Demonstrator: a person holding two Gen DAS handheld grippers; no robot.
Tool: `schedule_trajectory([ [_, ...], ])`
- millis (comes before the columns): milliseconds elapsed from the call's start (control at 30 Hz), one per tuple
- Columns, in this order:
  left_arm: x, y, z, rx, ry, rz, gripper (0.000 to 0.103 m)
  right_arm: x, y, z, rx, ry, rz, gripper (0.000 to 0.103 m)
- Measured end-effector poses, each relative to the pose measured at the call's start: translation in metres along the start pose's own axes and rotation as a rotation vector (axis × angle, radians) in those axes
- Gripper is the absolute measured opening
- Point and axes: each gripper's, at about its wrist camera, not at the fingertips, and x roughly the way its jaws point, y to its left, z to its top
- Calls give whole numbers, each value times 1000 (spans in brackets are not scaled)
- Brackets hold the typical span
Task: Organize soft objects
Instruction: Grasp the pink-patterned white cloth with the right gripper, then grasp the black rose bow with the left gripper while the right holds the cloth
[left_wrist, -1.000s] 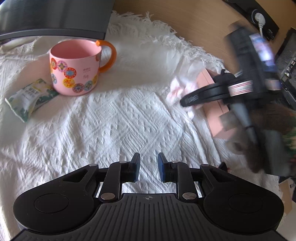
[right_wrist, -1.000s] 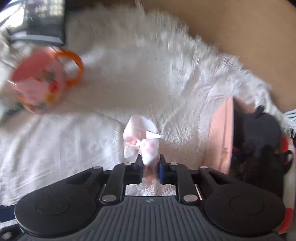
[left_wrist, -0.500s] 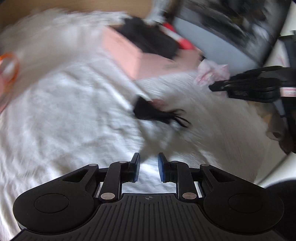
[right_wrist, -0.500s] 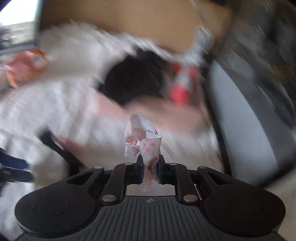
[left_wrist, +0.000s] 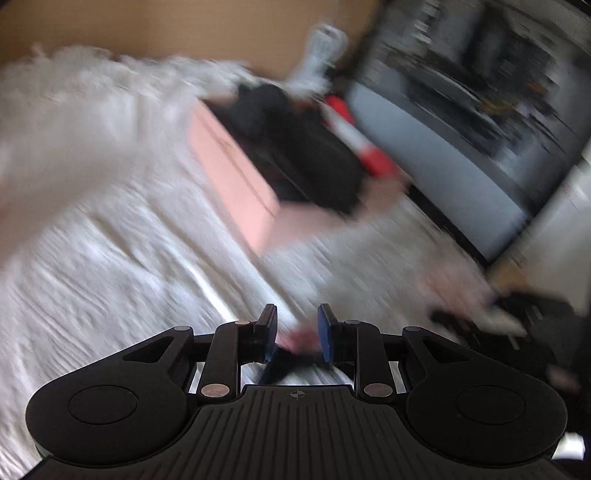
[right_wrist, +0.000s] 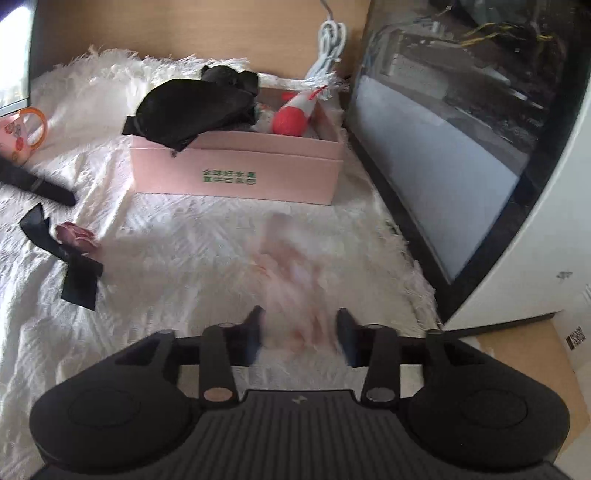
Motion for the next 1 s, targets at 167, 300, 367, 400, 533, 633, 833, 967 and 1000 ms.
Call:
schedule_trajectory([
  [167, -9, -25, -41, 173, 67, 5, 31, 0, -9, -4, 50, -6, 5, 62],
  [300, -5, -29, -58, 176, 87, 42, 30, 0, -5, -5, 44, -16, -24, 69],
  [367, -6, -30, -61, 156, 69, 60, 29, -1, -4, -6, 42, -21, -29, 69],
  [400, -8, -31, -60, 151, 58, 57, 29, -1, -3, -6, 38, -23, -32, 69],
  [533, -25, -45, -52, 253, 35, 23, 29, -3, -2, -7, 17, -33, -37, 71],
  [633, -39, -44, -42, 321, 2, 20, 29, -3, -5, -6, 21, -34, -30, 73],
  [833, -19, -25, -19, 350, 58, 67, 29, -4, -5, -9, 42, -47, -44, 80],
  [967, -4, -27, -13, 452, 138, -1, 32, -4, -5, -9, 37, -52, -46, 81],
  [1000, -1, -28, -11, 474, 149, -15, 32, -4, -5, -9, 34, -53, -46, 82],
])
